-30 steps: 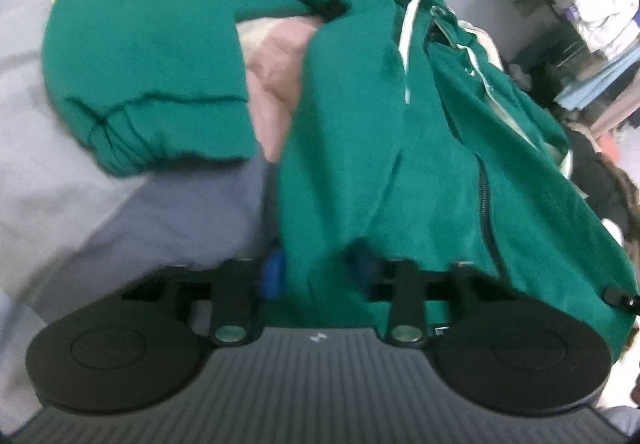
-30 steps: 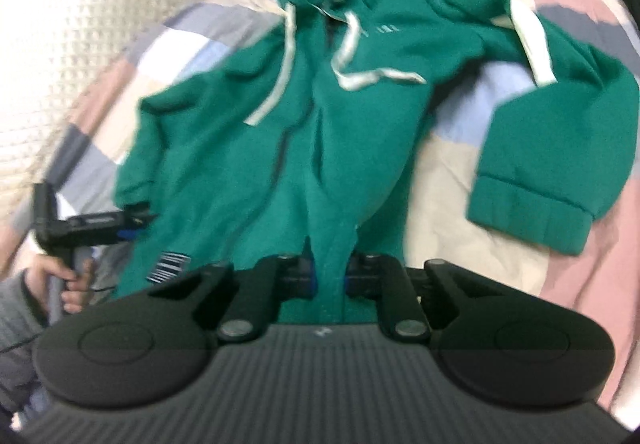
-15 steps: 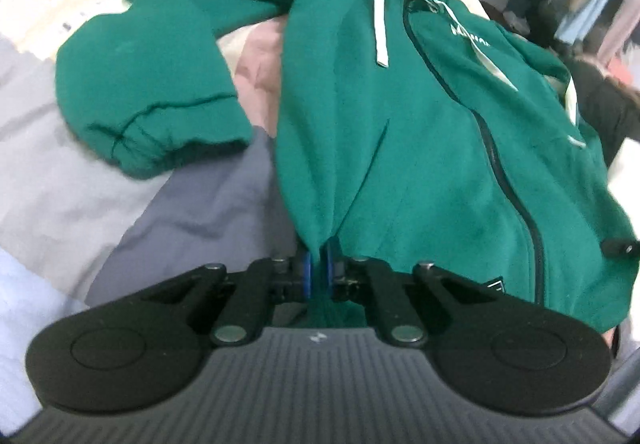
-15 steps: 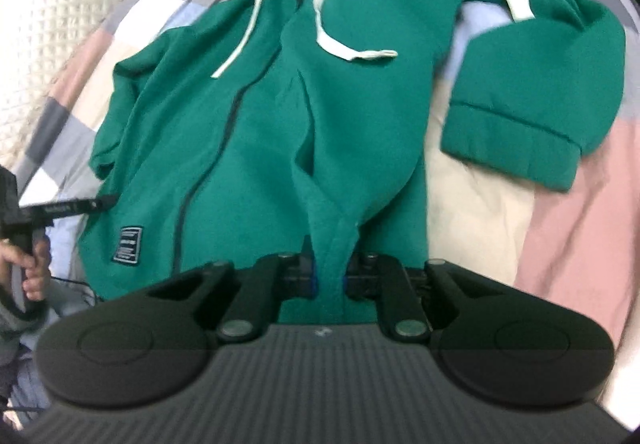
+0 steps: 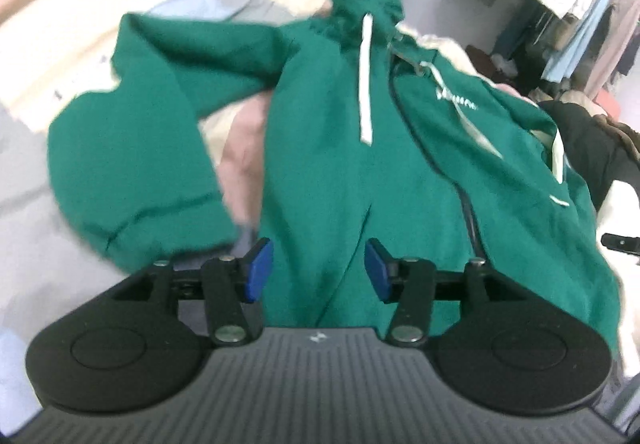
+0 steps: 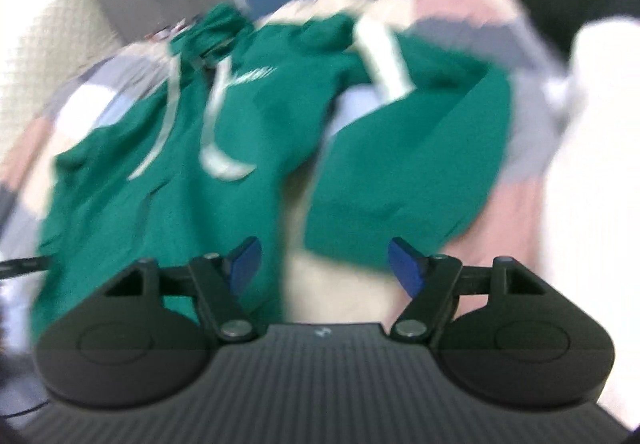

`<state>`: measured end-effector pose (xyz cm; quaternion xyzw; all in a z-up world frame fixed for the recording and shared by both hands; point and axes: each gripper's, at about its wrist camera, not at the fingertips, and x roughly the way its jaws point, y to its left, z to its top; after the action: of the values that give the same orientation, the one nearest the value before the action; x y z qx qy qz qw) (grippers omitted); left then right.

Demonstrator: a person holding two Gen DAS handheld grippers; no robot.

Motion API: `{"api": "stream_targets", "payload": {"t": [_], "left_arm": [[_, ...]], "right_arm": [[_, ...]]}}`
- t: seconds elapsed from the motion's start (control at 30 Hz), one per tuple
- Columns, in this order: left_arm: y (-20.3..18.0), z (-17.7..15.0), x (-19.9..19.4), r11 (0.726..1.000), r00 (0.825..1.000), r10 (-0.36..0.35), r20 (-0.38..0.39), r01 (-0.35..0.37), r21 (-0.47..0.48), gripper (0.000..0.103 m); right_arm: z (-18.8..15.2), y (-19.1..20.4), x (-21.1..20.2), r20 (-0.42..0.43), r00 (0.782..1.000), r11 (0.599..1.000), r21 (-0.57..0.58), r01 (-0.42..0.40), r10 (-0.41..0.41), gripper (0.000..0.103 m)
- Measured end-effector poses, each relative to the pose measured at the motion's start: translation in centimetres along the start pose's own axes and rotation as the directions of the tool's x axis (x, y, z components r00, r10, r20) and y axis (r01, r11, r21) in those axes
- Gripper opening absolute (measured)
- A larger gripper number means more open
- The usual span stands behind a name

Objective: Fold large clothes

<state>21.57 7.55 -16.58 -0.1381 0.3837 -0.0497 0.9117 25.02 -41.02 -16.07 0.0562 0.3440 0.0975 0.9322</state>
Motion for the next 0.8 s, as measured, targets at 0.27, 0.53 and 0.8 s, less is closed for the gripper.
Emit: {"api": "stream_targets", "payload": {"t": [0.27,0.53,0.8], "left_arm": [[-1.9,1.0,3.7,0.998,1.000,-0.018,0.021,0.017,0.054,0.057],[-1.9,1.4,5.8,0.998,0.998,-0.034,0.050,0.032,0.050,0.059],[-1.5,1.3,5.2,0.998,0.996,-0.051,0.079,0.049,0.027,0.059]], "right_arm": [[-1.8,1.0,5.9,0.006,0.997,0.958,-0.274,0.079,-0.081,0.083],[-2.5,1.2,7.4,-0.052,0.997,0.913,-0.408,0.034,-0.061,0.081],[0.5,1.1,5.0,-0.076,0.980,0.921,-0.361,0.146,-0.185,0.026]]}}
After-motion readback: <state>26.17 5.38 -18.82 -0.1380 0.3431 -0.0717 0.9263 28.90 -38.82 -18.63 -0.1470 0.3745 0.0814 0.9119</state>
